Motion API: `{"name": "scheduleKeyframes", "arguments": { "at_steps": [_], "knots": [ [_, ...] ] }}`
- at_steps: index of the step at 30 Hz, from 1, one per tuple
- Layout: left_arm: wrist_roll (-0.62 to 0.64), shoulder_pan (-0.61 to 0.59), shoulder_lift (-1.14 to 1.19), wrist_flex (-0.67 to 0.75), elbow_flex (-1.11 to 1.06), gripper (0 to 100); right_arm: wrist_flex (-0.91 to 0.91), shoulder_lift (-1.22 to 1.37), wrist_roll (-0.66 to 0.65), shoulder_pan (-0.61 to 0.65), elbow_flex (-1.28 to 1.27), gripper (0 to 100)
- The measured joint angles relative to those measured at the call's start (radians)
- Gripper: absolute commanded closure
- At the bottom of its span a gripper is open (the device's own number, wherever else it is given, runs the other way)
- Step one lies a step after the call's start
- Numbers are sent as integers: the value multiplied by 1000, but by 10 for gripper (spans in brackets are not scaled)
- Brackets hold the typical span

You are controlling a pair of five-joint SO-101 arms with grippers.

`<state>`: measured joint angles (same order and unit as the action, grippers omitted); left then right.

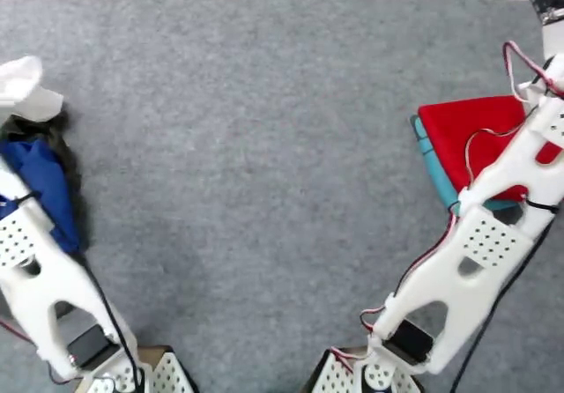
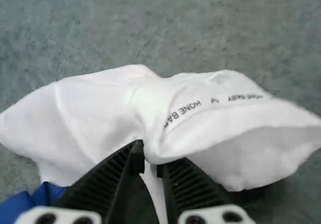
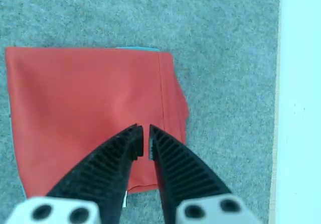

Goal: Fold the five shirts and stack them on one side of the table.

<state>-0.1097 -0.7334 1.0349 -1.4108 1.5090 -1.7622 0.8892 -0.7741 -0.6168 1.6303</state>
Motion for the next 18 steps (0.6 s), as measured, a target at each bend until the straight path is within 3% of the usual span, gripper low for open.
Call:
{"name": "scheduleKeyframes", "arguments": {
  "at_steps": [10,18],
  "knots": [
    [2,261,-55,-308,104,971,0,0,0,0,0,966],
    [2,559,-209,-345,104,971,0,0,0,-23,0,966]
  ]
}}
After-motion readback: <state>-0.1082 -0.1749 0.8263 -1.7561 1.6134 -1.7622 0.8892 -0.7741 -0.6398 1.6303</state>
